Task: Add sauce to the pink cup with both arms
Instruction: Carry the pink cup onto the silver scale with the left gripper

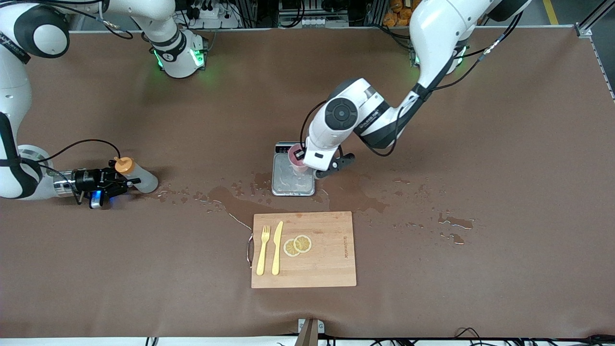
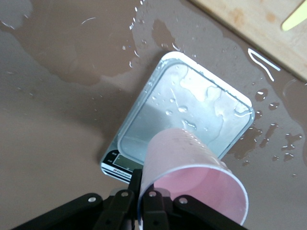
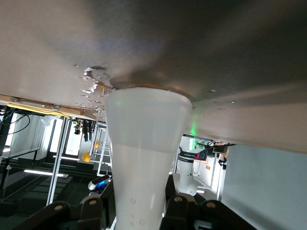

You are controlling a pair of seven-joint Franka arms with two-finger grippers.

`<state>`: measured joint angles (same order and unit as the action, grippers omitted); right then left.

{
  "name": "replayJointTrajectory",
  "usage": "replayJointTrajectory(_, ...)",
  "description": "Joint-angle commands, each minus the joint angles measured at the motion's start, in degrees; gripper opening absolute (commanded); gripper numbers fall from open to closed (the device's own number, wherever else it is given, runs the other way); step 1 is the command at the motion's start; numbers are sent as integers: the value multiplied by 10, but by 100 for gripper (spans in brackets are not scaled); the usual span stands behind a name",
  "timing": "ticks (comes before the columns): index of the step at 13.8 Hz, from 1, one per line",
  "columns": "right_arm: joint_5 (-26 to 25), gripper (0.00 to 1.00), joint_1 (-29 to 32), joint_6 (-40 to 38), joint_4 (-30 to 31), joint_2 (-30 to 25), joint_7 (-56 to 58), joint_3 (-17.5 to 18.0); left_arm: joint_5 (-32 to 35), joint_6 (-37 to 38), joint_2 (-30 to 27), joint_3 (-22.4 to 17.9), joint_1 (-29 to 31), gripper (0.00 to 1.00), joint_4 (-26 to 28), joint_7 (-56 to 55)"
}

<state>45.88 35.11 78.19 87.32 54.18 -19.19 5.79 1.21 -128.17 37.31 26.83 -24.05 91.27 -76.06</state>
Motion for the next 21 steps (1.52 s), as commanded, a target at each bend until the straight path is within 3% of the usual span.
replayJointTrajectory(1,-1,43,-23,-1,-8,-26,-19,-3,17,-19,16,-26,-34,0,-20,-28)
replayJointTrajectory(7,-18,44,-53,-1,-50,-42,-93,-2,17,-25,44,-46,-57,0,-41,-36)
replayJointTrajectory(10,-41,43,-78,6,-50,-72,-134,-3,16,-33,56,-82,-87,0,-48,-36)
replayJointTrajectory(12,-64,42,-100,37,-43,-103,-170,-3,16,-33,55,-84,-89,0,-48,-37)
replayJointTrajectory(13,-75,42,-113,45,-39,-114,-184,-3,12,-33,54,-84,-87,13,-48,-40)
replayJointTrajectory(14,-83,42,-123,50,-38,-123,-201,-3,11,-33,52,-84,-85,87,-50,-53)
replayJointTrajectory(15,-89,42,-136,57,-38,-132,-224,-3,17,-33,51,-84,-89,100,-55,-57)
replayJointTrajectory(21,-158,40,-189,85,-39,-174,-314,-3,10,-22,1,-81,-55,100,-55,-52)
